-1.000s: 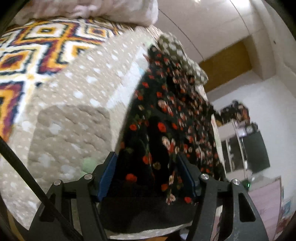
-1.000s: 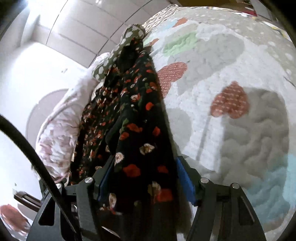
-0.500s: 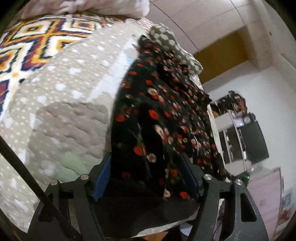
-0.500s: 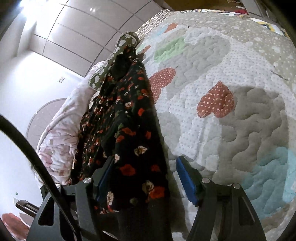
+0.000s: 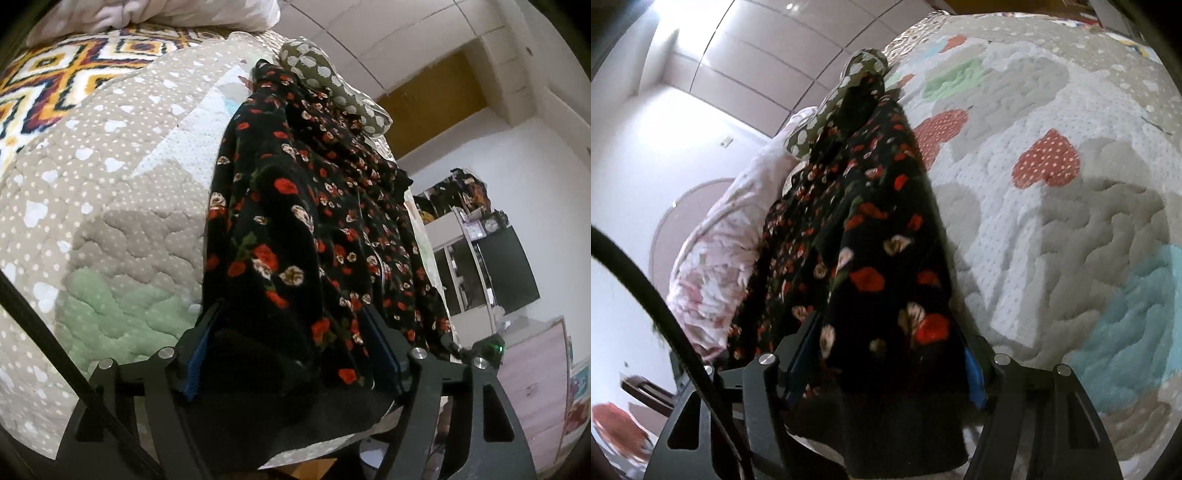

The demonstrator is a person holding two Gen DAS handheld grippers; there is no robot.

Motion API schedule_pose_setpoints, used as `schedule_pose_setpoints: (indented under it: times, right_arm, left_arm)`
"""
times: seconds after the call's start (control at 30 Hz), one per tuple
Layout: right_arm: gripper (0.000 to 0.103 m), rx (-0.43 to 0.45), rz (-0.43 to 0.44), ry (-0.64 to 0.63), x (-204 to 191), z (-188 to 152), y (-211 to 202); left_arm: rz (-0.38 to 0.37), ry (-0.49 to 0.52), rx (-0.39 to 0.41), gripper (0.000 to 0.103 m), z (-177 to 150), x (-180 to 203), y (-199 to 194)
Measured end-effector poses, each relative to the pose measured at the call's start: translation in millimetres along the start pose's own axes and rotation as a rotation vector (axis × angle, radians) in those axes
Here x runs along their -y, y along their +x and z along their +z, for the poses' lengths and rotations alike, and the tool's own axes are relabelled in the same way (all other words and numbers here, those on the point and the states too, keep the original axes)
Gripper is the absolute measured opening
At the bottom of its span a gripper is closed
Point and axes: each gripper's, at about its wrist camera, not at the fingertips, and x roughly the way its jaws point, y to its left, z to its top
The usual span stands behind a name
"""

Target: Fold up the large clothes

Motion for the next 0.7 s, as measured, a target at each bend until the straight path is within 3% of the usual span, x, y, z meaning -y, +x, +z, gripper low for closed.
schedule_pose_setpoints:
  times: [0.13, 0.2, 0.23, 0.27, 0.3, 0.33, 0.43, 0.7]
  right_arm:
    - [0.069, 0.019, -0.046, -0.027, -10, -7, 5]
    - [0.062, 0.027, -0.069, -0.033, -14, -10, 8]
    - [0.054, 0.032, -0.085, -0.035, -15, -11, 9]
    - [0.049, 0.035, -0.105, -0.039, -16, -13, 11]
    - [0.034, 0.036, -0.122, -0.04, -16, -13, 12]
    - [0.023, 0.029, -0.135, -0.039, -16, -12, 13]
    - [0.012, 0.007, -0.118, -0.009, -11, -6, 8]
    - [0.009, 0.023, -0.043, -0.034, -22, -18, -44]
  left_arm:
    - [0.051, 0.017, 0.006, 0.071, -1, 8, 3]
    - [0.112, 0.042, -0.003, 0.049, -1, 13, 6]
    - [0.151, 0.047, -0.013, 0.028, -1, 15, 7]
    - [0.164, 0.043, -0.019, 0.022, 0, 14, 7]
    - [0.158, 0.026, -0.017, 0.019, 1, 11, 3]
    - [0.146, 0.005, -0.012, 0.016, 3, 9, -2]
    - [0.124, -0.007, 0.032, 0.014, 4, 14, -23]
    - [0.121, 0.037, 0.11, 0.005, -29, 29, -86]
